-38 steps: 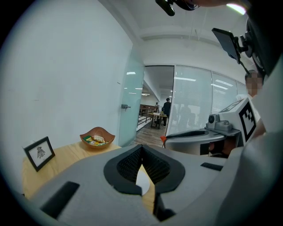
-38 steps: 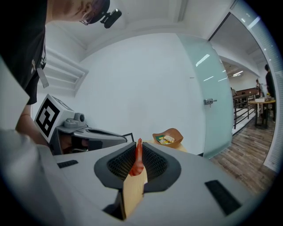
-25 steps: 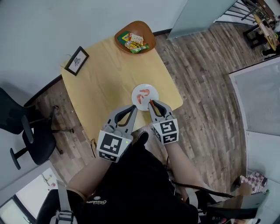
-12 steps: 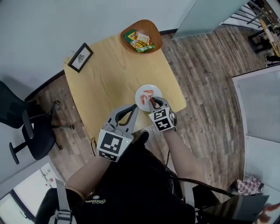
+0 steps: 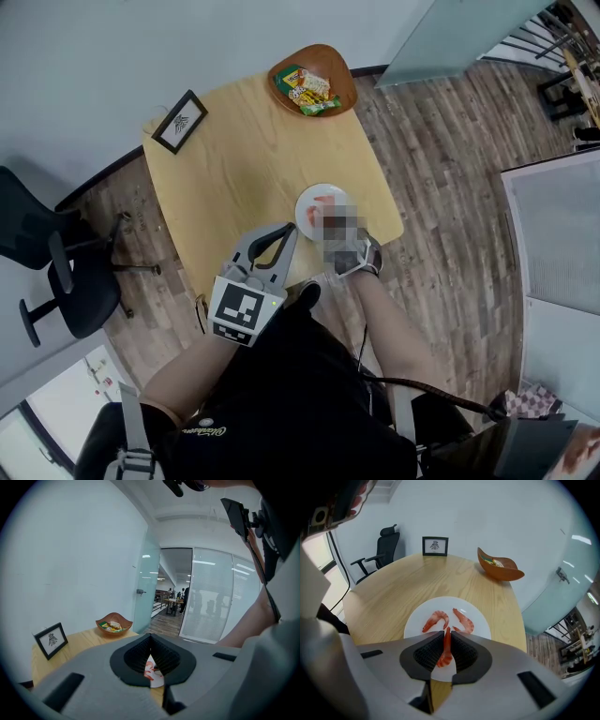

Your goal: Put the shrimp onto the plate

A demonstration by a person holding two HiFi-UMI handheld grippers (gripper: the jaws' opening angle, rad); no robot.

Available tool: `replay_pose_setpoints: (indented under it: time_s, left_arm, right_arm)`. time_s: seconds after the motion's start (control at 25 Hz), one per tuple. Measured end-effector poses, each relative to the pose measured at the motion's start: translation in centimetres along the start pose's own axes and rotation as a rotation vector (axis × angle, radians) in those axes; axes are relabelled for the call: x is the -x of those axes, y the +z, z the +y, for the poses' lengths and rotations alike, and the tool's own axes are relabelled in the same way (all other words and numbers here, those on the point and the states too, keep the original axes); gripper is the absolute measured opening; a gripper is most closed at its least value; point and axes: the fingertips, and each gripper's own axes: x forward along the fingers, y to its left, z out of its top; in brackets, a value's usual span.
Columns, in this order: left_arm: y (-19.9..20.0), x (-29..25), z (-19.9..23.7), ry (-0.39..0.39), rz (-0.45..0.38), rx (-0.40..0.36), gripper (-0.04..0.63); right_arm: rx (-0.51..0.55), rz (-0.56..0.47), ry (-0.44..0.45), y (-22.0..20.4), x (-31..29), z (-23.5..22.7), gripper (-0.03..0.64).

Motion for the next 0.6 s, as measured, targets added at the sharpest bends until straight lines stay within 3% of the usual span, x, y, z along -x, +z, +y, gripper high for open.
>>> replay_pose_setpoints:
  time_s: [0.6]
  left_arm:
    - [0.26,-0.25,0.17,-0.007,-0.003,-0.006,0.002]
  right_arm:
    - [0.027,0.062,0.023,-0.37,-0.82,-0.1,0.048]
